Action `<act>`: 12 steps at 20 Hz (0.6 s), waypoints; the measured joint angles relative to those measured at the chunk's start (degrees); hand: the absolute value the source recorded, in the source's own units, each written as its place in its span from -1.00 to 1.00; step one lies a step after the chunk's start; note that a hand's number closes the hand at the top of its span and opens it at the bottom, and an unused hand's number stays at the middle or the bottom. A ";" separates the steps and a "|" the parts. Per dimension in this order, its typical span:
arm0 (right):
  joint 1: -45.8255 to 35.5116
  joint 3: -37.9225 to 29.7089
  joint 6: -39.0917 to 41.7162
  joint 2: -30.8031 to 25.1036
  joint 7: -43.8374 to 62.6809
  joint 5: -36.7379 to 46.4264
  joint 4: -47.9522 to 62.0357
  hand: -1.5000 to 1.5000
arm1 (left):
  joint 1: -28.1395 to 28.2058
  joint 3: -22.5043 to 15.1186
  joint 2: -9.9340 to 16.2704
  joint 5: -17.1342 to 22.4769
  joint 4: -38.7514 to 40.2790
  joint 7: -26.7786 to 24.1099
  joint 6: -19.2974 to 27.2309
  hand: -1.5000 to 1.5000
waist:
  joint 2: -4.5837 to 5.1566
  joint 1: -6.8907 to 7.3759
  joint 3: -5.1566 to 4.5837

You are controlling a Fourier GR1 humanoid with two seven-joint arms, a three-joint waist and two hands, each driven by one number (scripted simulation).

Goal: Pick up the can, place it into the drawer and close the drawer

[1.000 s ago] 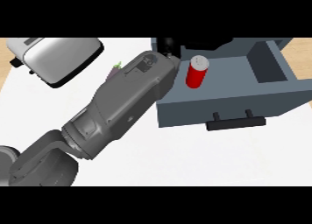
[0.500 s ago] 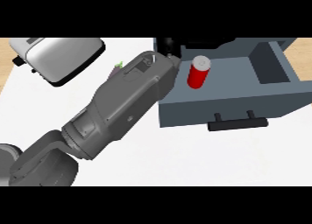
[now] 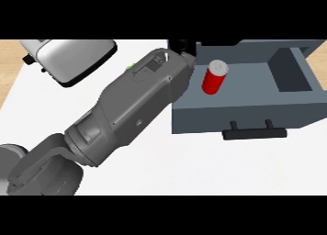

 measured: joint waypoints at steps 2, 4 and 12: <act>-1.37 3.01 -0.60 0.42 -0.79 5.97 0.21 -1.00 | 0.52 0.08 0.00 0.39 -0.38 -0.29 -0.08 -1.00 | -0.09 0.54 0.00; -3.37 6.41 -1.45 0.53 -1.94 12.11 2.04 -1.00 | 0.66 0.17 0.00 0.76 -1.02 -0.11 -0.10 -1.00 | -0.17 1.16 -0.01; -12.86 19.13 -9.28 0.76 -5.30 34.40 13.21 -1.00 | 0.87 0.58 0.79 -0.09 -3.01 2.58 0.21 -1.00 | -0.69 3.18 -0.05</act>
